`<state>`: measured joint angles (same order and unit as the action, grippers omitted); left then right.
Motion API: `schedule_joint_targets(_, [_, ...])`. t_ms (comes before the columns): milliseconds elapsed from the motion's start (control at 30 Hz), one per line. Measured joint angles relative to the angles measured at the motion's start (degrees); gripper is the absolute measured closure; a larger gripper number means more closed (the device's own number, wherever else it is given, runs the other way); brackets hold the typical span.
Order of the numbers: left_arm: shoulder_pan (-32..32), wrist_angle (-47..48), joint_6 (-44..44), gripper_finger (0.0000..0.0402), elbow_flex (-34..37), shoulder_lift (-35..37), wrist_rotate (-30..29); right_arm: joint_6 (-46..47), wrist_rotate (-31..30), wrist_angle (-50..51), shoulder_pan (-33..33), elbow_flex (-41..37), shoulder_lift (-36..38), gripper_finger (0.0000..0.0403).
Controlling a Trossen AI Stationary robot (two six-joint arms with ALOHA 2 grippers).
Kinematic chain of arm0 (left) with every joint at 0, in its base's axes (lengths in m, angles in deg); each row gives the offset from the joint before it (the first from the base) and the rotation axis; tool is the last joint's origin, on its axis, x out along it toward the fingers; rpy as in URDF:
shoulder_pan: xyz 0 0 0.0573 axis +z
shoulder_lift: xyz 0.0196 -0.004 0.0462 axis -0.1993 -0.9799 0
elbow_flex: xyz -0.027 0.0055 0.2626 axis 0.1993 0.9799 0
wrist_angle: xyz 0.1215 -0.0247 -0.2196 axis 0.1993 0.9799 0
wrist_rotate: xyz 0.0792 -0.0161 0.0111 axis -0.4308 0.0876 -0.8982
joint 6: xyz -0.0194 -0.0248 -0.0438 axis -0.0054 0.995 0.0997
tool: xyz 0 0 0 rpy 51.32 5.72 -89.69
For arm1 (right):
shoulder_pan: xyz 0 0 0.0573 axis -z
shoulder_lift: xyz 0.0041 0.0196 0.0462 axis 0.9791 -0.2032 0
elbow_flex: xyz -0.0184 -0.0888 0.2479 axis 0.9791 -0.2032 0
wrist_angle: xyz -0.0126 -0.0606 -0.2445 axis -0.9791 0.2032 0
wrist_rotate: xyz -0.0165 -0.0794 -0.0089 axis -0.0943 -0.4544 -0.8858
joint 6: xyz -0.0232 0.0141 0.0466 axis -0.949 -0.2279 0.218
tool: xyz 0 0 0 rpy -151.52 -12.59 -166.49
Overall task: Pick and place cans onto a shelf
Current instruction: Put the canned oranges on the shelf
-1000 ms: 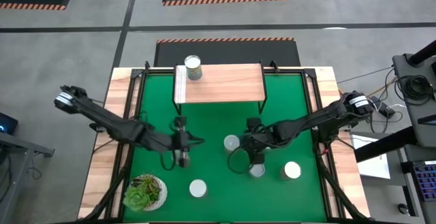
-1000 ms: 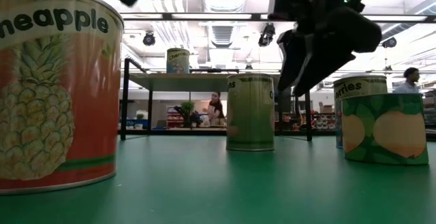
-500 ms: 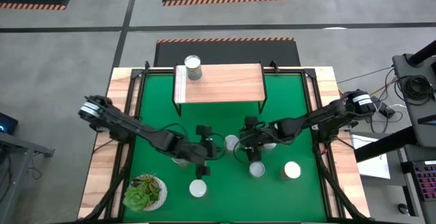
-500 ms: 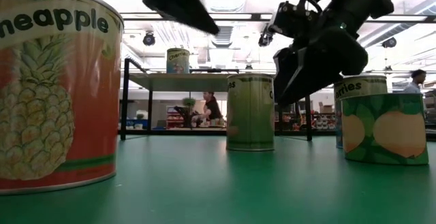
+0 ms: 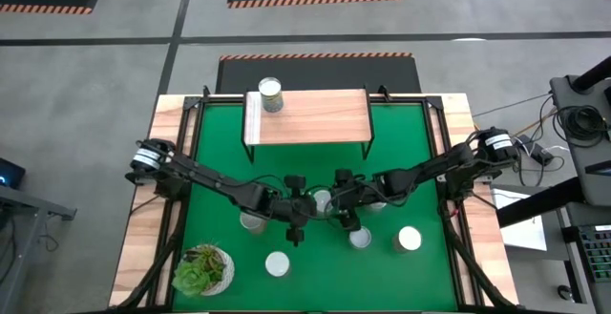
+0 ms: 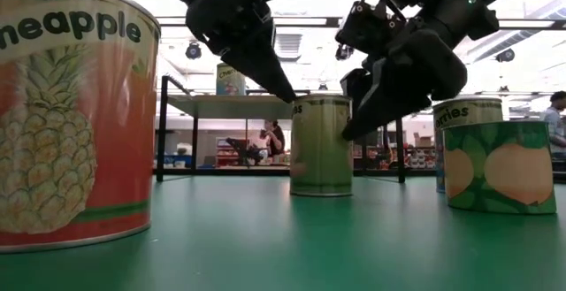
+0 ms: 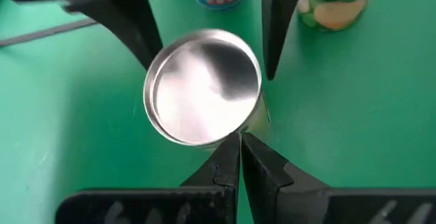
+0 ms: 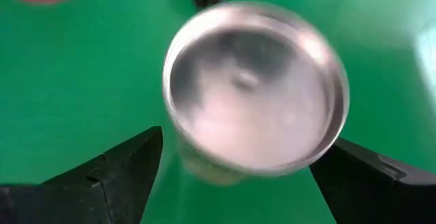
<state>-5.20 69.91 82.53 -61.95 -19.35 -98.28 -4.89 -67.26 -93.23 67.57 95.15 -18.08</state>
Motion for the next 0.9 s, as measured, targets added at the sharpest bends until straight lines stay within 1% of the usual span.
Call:
schedule_joint_targets(167, [0.72,-0.11,0.79,0.0401,0.55,-0.01,-0.06,1.29,1.26,-4.27,-0.02,0.0,0.24,0.0073])
schedule_joint_targets(333, [0.88,-0.16,0.86,0.0401,0.87,0.01,-0.42,3.06,1.04,-7.94,-0.02,0.0,-1.14,0.0075])
schedule_joint_targets(500, [0.88,-0.24,1.03,0.0401,0.95,0.01,-0.48,3.73,0.78,-8.43,-0.17,0.0,-1.62,0.0079])
schedule_joint_targets(667, [0.88,-0.45,1.1,0.0401,0.98,0.01,-0.52,4.24,0.78,-8.45,-0.17,0.0,-1.62,0.0101])
schedule_joint_targets(767, [0.84,-0.25,0.81,0.0401,0.98,0.14,-0.36,4.55,0.78,-8.49,-0.17,0.0,-1.62,0.0101])
schedule_joint_targets(833, [0.05,2.51,-0.29,0.0401,0.59,1.19,-0.17,4.86,0.79,-8.76,-0.2,0.0,-1.57,0.0101])
schedule_joint_targets(900, [-1.17,5.63,-0.91,0.0401,0.37,3.73,-2.3,5.16,0.8,-8.36,-0.3,0.0,-1.11,0.0101])
